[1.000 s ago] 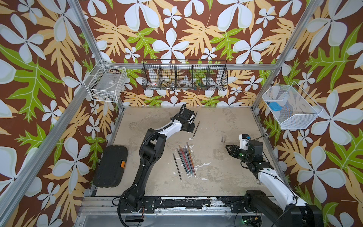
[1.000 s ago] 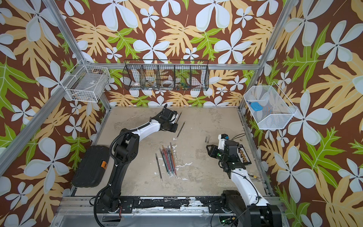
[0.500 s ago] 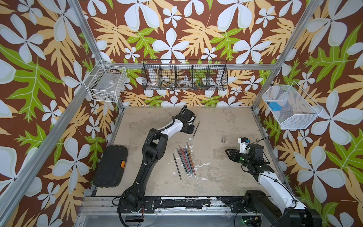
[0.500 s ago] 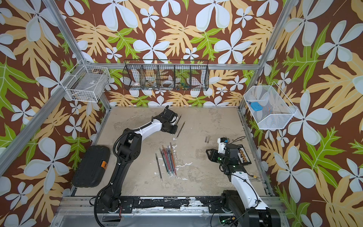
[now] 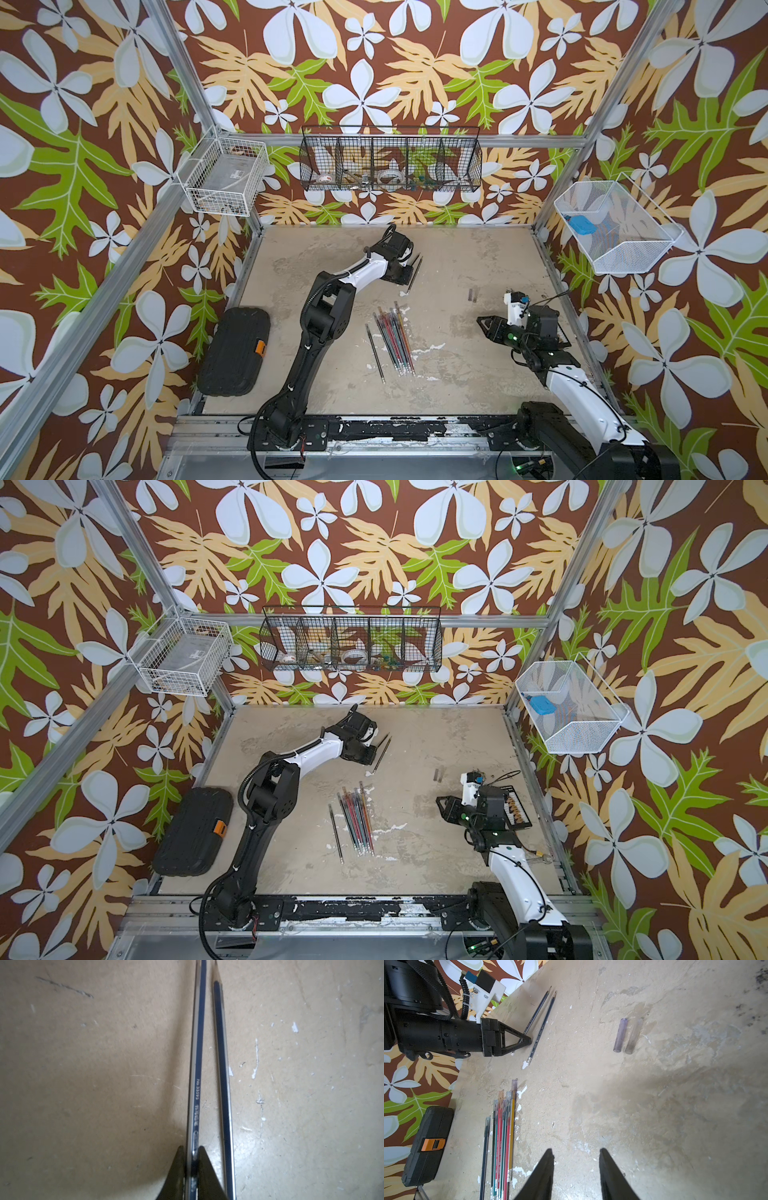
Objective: Remove the protective cover of the pencils
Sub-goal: Place the pencil at the center of the board.
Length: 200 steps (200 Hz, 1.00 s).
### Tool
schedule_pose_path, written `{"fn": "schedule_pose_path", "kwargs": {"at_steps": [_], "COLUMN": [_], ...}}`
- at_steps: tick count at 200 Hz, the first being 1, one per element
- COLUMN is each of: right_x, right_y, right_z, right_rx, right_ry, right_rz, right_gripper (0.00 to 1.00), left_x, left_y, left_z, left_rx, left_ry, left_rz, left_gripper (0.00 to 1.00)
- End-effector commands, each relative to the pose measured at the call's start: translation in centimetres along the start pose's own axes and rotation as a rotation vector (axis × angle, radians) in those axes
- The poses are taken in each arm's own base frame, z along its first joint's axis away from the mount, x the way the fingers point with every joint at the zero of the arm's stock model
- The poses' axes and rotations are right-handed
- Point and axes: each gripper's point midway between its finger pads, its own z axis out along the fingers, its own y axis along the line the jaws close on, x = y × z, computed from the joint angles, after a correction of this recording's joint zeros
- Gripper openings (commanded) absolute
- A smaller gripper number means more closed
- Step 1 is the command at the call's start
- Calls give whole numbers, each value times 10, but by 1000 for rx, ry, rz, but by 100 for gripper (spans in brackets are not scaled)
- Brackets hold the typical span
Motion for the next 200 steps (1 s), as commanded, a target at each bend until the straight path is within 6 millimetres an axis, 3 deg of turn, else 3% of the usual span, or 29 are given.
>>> {"fn": "schedule_pose_path", "kwargs": {"at_steps": [1,39,155,178,200], "right_x": [-2,-3,-3,-1,5], "right_y": [3,3,1,0,8], "right_z": [-1,-1,-2,-1,3], "right_rx": [-12,-13,3,0,-19], "right_ry": [-11,-12,-22,-14,19], "right_rz": [-13,-14,-21,-25,-48], "right_gripper": [39,39,39,37,36], "left_x": [24,26,7,-9,-29], "left_y": [0,-6,-32,-36,-47], "left_z": [1,-4,-31,-57,-105], "left_rx": [-1,10,127,127,170], "left_ry": [89,88,10,-62,-217], "left_rz": [-27,-27,-46,-19,14], "left_gripper": [18,19,19,17,18]}}
